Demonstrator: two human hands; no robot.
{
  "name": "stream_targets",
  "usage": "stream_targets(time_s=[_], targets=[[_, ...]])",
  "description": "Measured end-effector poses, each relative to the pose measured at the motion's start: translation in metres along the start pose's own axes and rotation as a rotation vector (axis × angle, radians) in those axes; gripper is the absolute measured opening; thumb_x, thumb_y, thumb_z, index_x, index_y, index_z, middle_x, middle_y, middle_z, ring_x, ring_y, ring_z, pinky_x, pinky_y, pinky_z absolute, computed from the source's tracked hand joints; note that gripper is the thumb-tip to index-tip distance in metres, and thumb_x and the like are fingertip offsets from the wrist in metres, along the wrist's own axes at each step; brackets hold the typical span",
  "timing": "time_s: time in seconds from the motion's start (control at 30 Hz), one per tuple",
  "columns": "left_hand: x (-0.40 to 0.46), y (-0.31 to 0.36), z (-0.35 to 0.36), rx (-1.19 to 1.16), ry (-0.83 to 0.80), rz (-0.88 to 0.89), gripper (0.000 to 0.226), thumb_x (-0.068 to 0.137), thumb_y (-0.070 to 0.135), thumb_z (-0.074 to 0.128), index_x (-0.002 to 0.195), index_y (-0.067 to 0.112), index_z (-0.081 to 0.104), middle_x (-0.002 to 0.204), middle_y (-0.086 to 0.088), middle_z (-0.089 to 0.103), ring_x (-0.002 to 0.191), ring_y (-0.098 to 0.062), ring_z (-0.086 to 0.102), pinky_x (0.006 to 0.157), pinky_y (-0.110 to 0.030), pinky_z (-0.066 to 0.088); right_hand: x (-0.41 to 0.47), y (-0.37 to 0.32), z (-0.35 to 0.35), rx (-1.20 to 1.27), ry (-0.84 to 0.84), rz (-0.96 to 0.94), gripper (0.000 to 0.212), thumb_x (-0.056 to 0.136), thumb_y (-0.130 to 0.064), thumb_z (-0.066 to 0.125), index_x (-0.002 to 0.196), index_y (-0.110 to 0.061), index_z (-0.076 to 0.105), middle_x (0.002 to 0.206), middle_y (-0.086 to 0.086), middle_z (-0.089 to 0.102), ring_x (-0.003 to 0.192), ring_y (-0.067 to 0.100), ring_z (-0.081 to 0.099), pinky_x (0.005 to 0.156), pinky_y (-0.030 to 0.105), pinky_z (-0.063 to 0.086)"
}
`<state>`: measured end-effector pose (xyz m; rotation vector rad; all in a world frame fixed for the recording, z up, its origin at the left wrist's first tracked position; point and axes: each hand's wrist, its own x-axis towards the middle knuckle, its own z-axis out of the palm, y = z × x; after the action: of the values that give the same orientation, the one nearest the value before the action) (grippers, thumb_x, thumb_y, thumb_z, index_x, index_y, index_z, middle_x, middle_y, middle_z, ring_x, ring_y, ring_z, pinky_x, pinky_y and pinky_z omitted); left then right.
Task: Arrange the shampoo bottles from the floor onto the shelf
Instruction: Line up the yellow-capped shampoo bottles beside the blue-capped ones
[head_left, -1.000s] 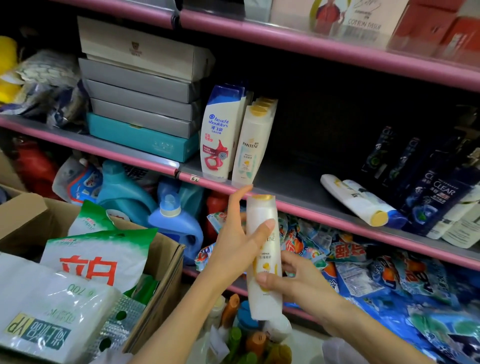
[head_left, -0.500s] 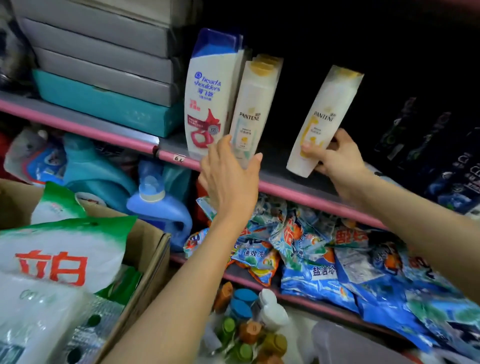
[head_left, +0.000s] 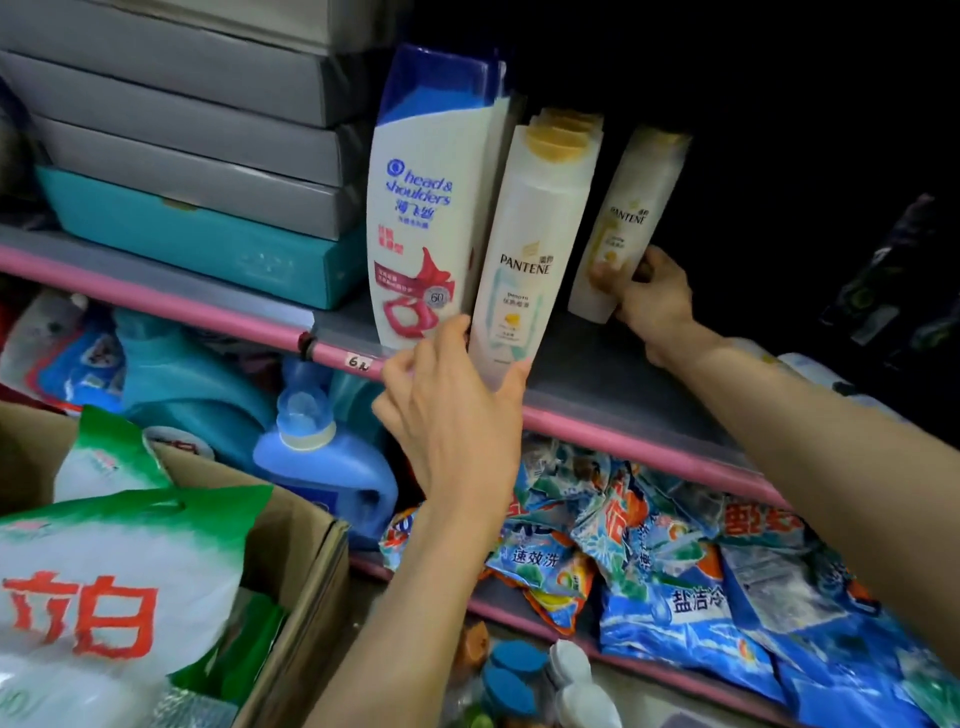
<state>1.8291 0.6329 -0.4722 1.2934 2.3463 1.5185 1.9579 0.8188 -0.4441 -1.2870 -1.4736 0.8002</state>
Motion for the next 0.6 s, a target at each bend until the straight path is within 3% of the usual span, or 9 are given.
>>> stream_targets(time_s=[0.17, 0.33, 0.47, 0.6], targets=[[-0.003, 0.003, 0.006, 0.04, 0.029, 0.002, 0.059, 0.074, 0.051, 0.071, 0.123, 0.025, 0.052, 0.123, 0.006, 0.059, 0.114, -0.02, 0.036, 0.082, -0.032, 0.019, 0.022, -0.001, 0.013, 0.026, -0.066, 0.051, 0.045, 0.081, -0.021, 0.075, 0.12, -0.013, 0.054, 0.12, 0.006, 0.063, 0.107, 0.021, 0.062, 0.093, 0.042, 0.053], [-0.004, 0.006, 0.01, 0.042, 0.058, -0.022, 0.056, 0.071, 0.05, 0.072, 0.116, 0.023, 0.054, 0.117, 0.006, 0.06, 0.112, -0.02, 0.036, 0.085, -0.034, 0.023, 0.025, 0.013, 0.02, -0.006, -0.07, 0.048, 0.047, 0.079, -0.026, 0.077, 0.116, -0.016, 0.052, 0.113, 0.001, 0.062, 0.097, 0.013, 0.061, 0.071, 0.018, 0.05], [-0.005, 0.01, 0.013, 0.034, 0.064, -0.048, 0.056, 0.07, 0.047, 0.073, 0.116, 0.021, 0.053, 0.118, 0.004, 0.059, 0.113, -0.02, 0.038, 0.087, -0.037, 0.027, 0.031, 0.012, 0.025, -0.036, -0.106, 0.037, 0.047, 0.083, -0.022, 0.072, 0.125, -0.012, 0.053, 0.12, 0.004, 0.062, 0.106, 0.017, 0.06, 0.085, 0.028, 0.051], [-0.004, 0.015, 0.014, 0.026, 0.065, -0.081, 0.057, 0.069, 0.045, 0.074, 0.116, 0.02, 0.053, 0.119, 0.003, 0.059, 0.113, -0.021, 0.04, 0.088, -0.038, 0.03, 0.036, 0.007, 0.026, -0.064, -0.195, 0.03, 0.047, 0.084, -0.02, 0.071, 0.127, -0.013, 0.052, 0.123, 0.004, 0.06, 0.104, 0.014, 0.057, 0.087, 0.028, 0.049]])
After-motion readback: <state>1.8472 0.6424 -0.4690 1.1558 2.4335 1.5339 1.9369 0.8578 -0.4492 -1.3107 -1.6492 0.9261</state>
